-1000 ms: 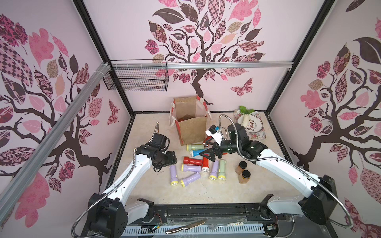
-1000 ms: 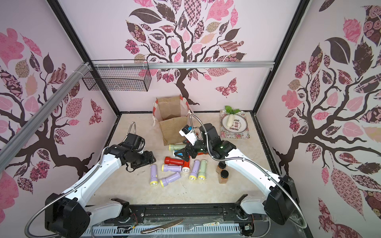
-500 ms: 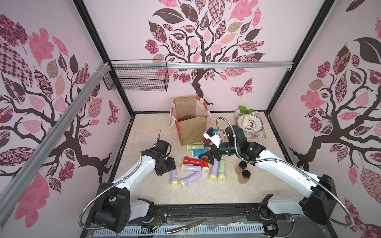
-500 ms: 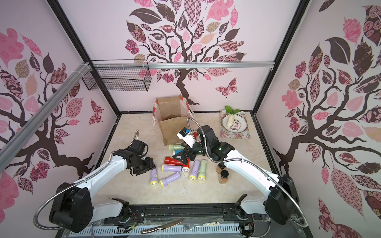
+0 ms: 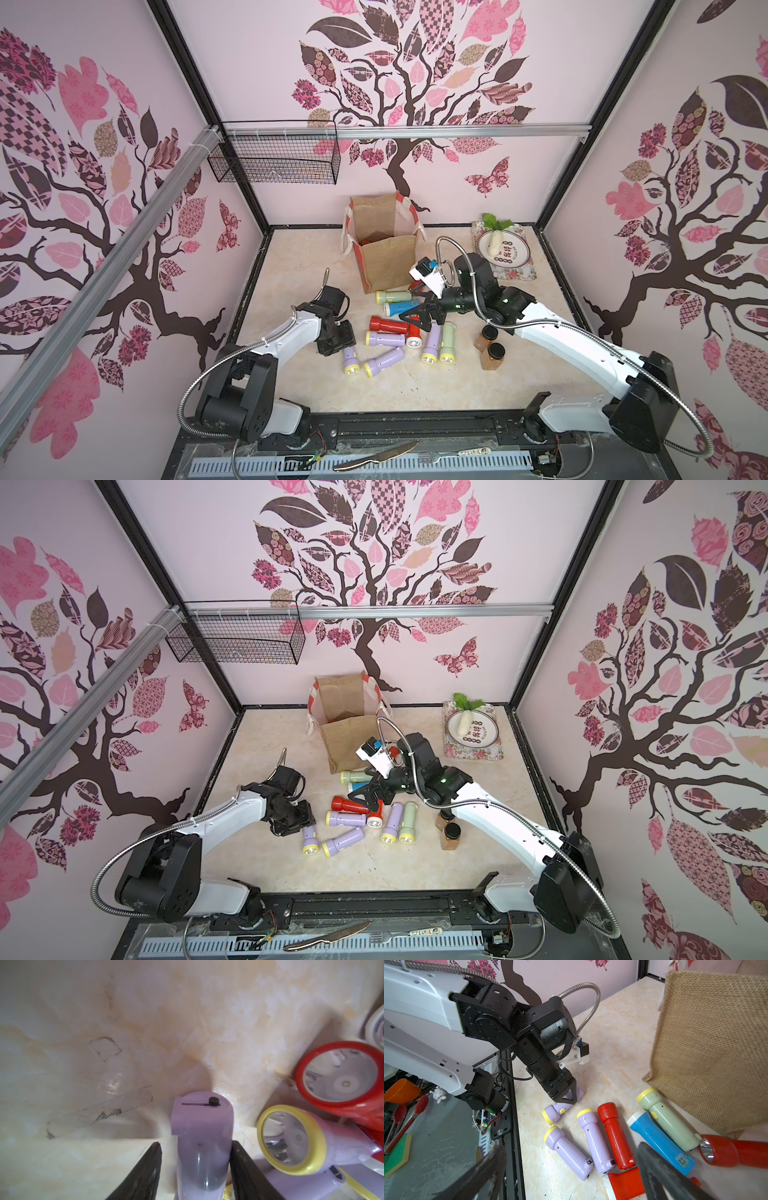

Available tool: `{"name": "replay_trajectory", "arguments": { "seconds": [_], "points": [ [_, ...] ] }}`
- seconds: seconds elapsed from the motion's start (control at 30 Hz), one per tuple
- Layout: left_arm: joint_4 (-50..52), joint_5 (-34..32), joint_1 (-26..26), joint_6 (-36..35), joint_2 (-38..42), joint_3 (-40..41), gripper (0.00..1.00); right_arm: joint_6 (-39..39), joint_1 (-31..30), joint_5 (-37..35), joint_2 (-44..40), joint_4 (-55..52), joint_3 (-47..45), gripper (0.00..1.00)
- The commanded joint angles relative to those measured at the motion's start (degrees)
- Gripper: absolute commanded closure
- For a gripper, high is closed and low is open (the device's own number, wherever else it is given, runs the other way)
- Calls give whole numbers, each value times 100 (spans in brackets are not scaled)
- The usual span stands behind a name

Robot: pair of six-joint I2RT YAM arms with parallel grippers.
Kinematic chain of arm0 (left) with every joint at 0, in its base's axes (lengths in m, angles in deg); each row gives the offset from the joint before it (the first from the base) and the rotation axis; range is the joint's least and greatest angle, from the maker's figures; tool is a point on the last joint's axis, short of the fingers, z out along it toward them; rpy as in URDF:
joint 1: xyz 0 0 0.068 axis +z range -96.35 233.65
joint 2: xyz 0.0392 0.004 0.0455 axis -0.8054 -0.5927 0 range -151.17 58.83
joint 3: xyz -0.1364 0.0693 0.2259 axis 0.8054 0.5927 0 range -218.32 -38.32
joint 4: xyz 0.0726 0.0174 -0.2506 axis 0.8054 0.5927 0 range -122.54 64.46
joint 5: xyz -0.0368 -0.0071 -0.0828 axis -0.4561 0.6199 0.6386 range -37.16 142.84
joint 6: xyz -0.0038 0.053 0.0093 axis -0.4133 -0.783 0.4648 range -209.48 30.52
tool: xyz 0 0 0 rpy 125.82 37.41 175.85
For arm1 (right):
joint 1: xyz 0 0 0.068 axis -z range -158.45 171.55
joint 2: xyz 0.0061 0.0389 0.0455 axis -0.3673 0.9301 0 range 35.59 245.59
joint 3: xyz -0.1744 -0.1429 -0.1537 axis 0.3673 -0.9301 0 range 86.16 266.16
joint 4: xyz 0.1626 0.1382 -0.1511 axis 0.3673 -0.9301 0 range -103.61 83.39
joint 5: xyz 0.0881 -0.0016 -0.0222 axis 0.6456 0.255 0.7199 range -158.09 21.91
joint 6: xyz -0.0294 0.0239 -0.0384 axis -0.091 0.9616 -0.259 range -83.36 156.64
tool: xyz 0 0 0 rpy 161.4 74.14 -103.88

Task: Put the flashlights into the tote bags
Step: Pick up the flashlight from the center of the board.

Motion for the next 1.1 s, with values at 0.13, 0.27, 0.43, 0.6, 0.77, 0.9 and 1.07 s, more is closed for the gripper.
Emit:
{"name": "replay_trajectory", "arguments": {
  "seconds": [0.13, 0.27, 0.43, 0.6, 0.77, 0.9, 1.07],
  "points": [
    [-164, -123, -141, -2, -203, 127, 51, -141, -21, -31, 56, 35, 42, 0],
    [-174, -155, -162, 2, -266, 156, 56, -141, -23, -49, 55, 26, 34, 0],
    [-163, -195, -169, 12, -225, 138, 67, -151, -21, -90, 56, 29, 51, 0],
    [-48, -186, -169, -5, -109, 27, 82, -187, -23, -129, 53, -9, 77, 0],
    [211, -244, -169, -28, 132, -215, 91, -186, -23, -173, 40, -6, 108, 0],
    [424, -257, -162, -72, 355, -484, 94, -176, -24, -214, 47, -9, 131, 0],
    [765, -318, -160, -235, 625, -1030, 95, -145, -24, -220, 45, -16, 183, 0]
  ]
}}
